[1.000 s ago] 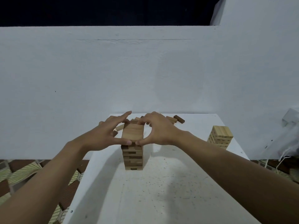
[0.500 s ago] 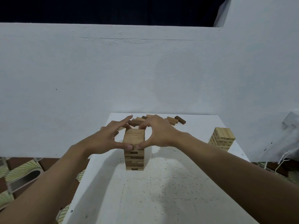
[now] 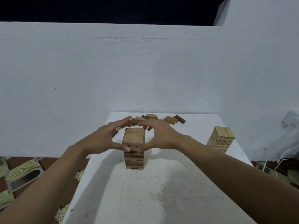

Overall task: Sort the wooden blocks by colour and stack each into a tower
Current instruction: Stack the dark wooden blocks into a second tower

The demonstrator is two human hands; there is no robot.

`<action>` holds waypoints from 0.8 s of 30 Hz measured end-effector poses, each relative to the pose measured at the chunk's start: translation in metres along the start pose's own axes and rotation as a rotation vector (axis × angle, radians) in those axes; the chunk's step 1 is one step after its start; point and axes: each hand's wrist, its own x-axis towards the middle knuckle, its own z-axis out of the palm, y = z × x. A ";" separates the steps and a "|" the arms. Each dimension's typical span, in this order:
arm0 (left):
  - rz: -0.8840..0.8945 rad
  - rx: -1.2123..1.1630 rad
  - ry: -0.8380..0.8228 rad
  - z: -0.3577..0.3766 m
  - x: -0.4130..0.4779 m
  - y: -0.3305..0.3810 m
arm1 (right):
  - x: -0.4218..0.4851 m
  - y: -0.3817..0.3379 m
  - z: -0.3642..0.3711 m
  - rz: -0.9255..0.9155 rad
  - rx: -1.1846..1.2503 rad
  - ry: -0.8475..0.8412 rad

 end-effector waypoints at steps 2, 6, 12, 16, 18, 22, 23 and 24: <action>0.005 0.005 0.007 -0.001 -0.002 0.001 | 0.000 0.002 0.003 0.005 0.002 0.000; 0.008 -0.011 0.015 -0.002 -0.003 -0.002 | 0.003 0.005 0.010 -0.001 0.020 0.004; -0.002 -0.106 0.110 0.001 -0.005 0.003 | -0.005 0.008 0.005 -0.023 0.120 0.092; -0.036 -0.094 0.212 0.000 -0.009 -0.013 | -0.009 0.023 0.011 0.017 0.313 0.215; -0.051 -0.107 0.223 0.003 -0.010 -0.022 | -0.009 0.030 0.016 0.028 0.352 0.233; -0.079 -0.217 0.302 0.013 -0.007 -0.032 | -0.006 0.041 0.026 0.095 0.447 0.249; -0.086 -0.221 0.344 0.015 -0.004 -0.039 | -0.003 0.044 0.029 0.122 0.476 0.270; -0.095 -0.215 0.392 0.018 -0.001 -0.046 | 0.000 0.048 0.033 0.153 0.504 0.297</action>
